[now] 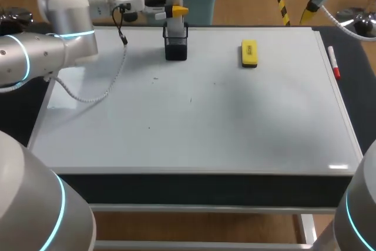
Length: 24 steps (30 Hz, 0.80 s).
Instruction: Pick up the inspection probe, press it on each red-marked spot on the whiteboard one by one, put down the probe, pick up the eraser, and wipe off all the red marks.
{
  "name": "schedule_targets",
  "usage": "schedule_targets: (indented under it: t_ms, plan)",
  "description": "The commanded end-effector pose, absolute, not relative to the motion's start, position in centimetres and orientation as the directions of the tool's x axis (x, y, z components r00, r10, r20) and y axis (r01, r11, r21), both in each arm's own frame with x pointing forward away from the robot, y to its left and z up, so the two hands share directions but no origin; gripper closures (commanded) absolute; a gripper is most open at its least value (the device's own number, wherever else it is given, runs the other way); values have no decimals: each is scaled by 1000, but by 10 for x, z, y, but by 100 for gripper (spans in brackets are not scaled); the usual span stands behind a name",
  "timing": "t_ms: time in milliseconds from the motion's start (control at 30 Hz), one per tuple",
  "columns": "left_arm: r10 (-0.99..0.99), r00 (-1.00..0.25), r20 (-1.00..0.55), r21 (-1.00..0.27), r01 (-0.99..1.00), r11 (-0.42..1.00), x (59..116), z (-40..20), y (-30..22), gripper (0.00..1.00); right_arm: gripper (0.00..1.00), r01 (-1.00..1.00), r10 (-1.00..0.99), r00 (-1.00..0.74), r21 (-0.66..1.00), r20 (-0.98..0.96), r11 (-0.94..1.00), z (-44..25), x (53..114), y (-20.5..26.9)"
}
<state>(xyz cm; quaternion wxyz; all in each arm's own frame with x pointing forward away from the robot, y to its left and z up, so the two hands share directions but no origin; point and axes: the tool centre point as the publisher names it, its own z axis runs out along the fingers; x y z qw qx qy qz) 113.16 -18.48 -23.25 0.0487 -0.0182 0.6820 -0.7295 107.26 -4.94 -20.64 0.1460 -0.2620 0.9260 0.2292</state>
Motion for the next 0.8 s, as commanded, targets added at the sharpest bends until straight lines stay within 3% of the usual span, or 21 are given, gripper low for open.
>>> schedule_targets:
  t_ms: [33, 800]
  plan:
    - [-78, -996, -36, -996, 43, -78, 1138, -248, -187, 100, 0, -553, -422, -820, 345, -388, 758, -206, 1073, -50]
    - [-66, -998, 9, -999, -6, -46, 1148, -284, -193, 100, 0, -553, -422, -820, 345, -388, 758, -206, 1073, -50]
